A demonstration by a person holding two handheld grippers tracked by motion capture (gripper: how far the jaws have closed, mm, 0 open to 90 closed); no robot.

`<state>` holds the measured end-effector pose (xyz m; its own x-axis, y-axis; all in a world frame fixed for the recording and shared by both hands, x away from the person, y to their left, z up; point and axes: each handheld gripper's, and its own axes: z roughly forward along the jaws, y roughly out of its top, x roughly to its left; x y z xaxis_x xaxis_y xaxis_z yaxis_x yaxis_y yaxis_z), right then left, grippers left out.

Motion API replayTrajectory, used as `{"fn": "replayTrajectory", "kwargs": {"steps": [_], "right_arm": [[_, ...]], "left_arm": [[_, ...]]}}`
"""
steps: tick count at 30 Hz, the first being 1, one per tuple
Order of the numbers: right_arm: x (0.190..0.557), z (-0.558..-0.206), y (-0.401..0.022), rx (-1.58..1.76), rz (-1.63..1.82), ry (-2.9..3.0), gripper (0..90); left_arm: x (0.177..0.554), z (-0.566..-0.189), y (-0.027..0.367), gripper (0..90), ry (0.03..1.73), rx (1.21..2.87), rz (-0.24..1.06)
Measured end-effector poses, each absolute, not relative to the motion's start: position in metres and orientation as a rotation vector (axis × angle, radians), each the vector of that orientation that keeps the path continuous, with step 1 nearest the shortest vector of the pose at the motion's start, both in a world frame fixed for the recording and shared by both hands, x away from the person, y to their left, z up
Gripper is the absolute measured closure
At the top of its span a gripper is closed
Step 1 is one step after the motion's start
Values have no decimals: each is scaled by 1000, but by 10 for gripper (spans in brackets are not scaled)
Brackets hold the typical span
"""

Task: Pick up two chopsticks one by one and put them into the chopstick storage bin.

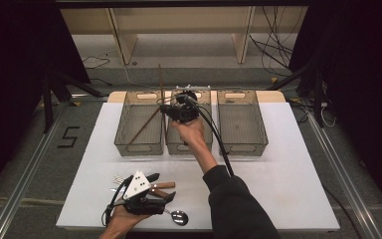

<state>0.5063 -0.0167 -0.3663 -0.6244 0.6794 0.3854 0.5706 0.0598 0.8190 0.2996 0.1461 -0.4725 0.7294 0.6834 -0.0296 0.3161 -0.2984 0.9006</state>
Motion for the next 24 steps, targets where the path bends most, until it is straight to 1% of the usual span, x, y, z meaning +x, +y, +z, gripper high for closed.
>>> {"fn": "replayTrajectory", "kwargs": {"steps": [13,24], "right_arm": [[520,-360,18,1317,1630,2218,852],[529,-372,29,1345,1560,2227,852]], "left_arm": [[299,-473,146,178,767,1891,439],[299,-473,146,175,763,1889,435]]}}
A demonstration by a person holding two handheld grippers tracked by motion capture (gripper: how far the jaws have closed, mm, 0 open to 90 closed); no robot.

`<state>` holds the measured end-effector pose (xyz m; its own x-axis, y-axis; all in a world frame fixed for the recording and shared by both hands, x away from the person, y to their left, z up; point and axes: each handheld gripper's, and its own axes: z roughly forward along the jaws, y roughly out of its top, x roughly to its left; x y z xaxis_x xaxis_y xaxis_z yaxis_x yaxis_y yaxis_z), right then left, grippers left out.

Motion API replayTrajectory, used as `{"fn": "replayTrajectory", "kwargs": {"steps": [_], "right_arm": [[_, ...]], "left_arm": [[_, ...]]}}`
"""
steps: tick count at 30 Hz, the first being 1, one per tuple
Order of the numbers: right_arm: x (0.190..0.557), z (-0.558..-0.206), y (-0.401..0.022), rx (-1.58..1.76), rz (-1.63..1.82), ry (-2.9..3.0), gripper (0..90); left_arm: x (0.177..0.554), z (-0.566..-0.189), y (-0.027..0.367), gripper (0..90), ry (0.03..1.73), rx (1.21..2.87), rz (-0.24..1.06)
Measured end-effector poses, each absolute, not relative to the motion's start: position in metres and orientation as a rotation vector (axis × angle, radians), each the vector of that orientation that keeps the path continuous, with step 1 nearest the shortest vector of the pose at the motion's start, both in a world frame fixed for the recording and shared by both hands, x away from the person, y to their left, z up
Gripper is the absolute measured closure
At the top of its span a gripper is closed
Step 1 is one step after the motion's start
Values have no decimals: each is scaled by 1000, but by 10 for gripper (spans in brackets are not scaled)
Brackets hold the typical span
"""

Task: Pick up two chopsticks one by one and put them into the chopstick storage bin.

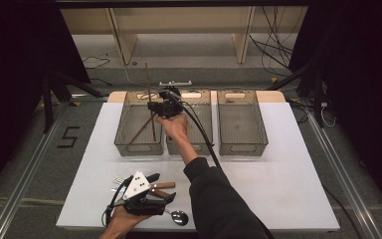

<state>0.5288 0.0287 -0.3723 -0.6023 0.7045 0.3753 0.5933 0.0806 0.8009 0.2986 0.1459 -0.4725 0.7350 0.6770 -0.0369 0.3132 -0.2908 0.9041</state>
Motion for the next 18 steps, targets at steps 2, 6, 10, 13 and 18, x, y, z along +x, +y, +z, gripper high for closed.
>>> {"fn": "replayTrajectory", "kwargs": {"steps": [2,6,10,13,18], "right_arm": [[530,-374,29,1348,1559,2224,852],[531,-375,29,1360,1550,2220,852],[531,-378,30,1363,1532,2227,852],[531,-381,32,1369,1517,2228,849],[532,-388,33,1378,1491,2243,650]], "left_arm": [[298,-473,146,176,763,1888,433],[299,-473,146,175,764,1888,432],[298,-473,146,175,763,1888,432],[299,-473,146,175,763,1890,432],[299,-473,146,174,768,1889,429]]}}
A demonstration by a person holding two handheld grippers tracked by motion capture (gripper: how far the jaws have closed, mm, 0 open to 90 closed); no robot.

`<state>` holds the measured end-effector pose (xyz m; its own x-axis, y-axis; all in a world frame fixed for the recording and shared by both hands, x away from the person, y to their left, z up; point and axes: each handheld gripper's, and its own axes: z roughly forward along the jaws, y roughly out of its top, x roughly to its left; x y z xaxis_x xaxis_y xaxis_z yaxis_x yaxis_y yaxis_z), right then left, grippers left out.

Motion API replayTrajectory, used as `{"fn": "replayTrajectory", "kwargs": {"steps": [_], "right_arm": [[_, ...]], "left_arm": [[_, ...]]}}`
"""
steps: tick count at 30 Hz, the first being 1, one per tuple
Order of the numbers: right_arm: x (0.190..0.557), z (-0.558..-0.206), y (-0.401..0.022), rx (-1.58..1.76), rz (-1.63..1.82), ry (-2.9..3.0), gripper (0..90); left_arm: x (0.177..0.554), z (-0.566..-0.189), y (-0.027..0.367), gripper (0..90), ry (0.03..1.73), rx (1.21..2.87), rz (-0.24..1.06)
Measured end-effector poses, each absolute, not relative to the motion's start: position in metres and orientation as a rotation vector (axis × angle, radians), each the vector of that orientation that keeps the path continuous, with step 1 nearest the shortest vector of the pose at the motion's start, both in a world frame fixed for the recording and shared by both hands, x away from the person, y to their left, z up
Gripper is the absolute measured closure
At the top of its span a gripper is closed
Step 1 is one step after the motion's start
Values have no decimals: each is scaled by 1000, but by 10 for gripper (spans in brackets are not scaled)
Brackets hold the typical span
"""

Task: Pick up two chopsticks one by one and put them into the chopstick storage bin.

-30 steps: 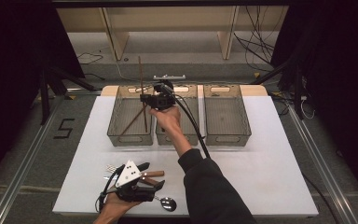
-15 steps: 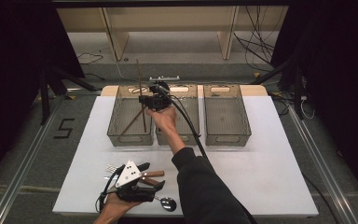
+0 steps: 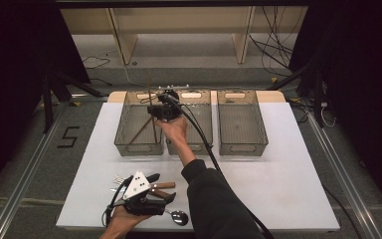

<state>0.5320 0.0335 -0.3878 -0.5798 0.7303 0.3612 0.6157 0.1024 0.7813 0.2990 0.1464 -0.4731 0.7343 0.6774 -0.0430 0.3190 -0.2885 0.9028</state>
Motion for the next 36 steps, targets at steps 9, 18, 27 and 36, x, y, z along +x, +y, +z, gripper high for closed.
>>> {"fn": "replayTrajectory", "kwargs": {"steps": [9,18,27,36], "right_arm": [[532,-383,21,1393,1510,2253,484],[528,-374,2,1363,1539,2246,438],[511,-365,-29,1274,1557,2258,360],[468,-361,-82,1098,1569,2299,342]], "left_arm": [[300,-473,147,172,775,1883,426],[301,-474,148,170,781,1885,423],[304,-472,154,168,799,1871,430],[311,-463,173,165,854,1820,455]]}}
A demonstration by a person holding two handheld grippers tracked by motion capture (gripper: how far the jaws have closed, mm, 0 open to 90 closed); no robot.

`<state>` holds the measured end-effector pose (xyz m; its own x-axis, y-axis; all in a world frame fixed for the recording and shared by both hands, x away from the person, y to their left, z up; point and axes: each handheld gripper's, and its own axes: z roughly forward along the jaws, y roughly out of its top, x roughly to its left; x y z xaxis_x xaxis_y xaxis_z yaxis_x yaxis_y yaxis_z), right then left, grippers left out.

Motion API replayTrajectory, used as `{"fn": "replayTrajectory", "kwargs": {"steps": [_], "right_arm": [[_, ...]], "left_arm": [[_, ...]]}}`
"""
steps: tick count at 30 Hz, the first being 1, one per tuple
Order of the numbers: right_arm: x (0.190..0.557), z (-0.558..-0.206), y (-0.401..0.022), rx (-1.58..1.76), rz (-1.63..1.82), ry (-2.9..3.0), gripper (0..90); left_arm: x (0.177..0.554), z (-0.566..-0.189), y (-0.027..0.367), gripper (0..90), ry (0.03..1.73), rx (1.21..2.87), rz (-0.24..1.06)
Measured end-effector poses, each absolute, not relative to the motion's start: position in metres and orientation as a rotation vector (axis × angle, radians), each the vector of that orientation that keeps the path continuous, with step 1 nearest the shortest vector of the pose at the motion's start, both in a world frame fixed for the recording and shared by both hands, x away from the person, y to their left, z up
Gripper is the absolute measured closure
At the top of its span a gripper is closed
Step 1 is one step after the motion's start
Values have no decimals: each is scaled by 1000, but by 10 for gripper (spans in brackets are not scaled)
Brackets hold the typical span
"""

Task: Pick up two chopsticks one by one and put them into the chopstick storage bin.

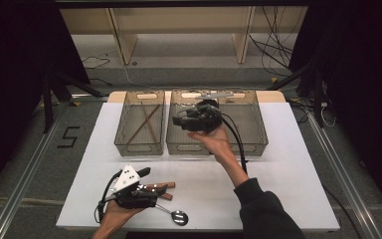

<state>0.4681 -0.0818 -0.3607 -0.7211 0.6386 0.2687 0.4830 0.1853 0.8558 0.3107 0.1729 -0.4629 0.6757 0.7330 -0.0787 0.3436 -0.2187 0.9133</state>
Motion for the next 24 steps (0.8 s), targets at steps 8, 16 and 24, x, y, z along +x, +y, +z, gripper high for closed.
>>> {"fn": "replayTrajectory", "kwargs": {"steps": [8,16,24], "right_arm": [[430,-372,-114,993,1555,2356,334],[393,-390,-128,894,1495,2418,308],[369,-407,-148,872,1482,2421,295]], "left_arm": [[319,-450,196,165,893,1810,470],[326,-430,206,167,850,1942,470],[333,-425,197,172,803,2111,465]]}}
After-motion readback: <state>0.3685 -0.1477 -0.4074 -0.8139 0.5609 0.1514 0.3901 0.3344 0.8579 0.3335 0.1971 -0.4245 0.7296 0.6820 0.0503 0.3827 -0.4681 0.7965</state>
